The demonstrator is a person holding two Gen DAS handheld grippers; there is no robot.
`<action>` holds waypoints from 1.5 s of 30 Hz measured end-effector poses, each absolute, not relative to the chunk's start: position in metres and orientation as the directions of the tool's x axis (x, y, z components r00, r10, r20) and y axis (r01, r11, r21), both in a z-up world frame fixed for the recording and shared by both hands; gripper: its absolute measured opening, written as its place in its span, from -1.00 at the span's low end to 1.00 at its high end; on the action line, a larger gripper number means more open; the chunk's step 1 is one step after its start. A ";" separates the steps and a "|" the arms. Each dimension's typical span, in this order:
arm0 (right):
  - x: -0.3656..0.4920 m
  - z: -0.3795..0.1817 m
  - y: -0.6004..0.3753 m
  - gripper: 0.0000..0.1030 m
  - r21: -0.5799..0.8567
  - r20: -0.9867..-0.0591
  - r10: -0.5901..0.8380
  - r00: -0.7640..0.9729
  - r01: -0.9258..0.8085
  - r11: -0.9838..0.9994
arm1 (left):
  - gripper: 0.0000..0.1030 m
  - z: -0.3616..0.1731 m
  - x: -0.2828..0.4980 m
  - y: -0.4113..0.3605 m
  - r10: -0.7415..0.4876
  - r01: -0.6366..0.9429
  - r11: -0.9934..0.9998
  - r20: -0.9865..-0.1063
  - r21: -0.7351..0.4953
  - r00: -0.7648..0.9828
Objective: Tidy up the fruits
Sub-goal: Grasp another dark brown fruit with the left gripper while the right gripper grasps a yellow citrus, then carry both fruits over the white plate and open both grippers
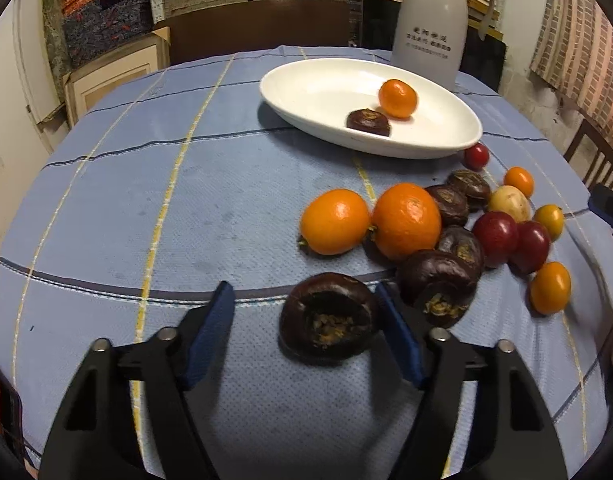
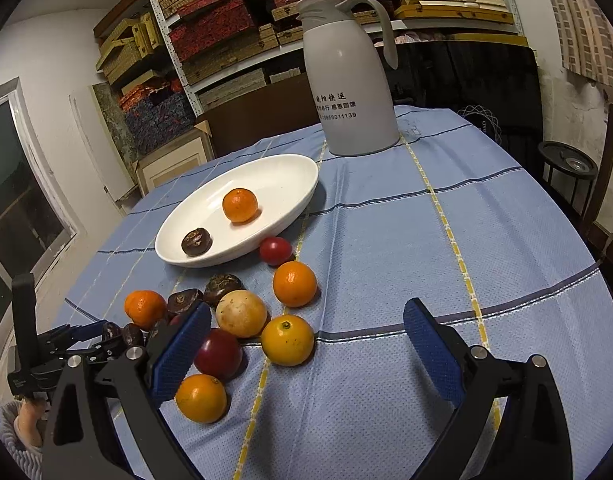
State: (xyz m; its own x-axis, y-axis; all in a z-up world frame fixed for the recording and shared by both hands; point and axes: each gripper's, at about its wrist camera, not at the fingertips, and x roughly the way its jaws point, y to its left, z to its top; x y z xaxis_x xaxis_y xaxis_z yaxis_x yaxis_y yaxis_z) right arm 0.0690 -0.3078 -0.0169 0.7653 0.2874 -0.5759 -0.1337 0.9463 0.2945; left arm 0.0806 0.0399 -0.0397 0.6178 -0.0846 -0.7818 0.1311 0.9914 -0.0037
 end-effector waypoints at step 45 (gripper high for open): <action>0.092 -0.049 -0.277 -0.33 0.263 -0.712 0.343 0.612 -0.221 0.939 | -0.13 -0.041 0.081 0.036 -0.150 0.172 0.983 -0.784 -0.056 0.603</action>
State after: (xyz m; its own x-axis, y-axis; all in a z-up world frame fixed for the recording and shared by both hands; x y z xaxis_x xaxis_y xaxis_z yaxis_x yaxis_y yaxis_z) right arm 0.0917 -0.2765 -0.0490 0.6122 0.3433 -0.7123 -0.2209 0.9392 0.2628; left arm 0.0814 0.0365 -0.0407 0.6027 -0.1499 -0.7838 0.1722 0.9835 -0.0556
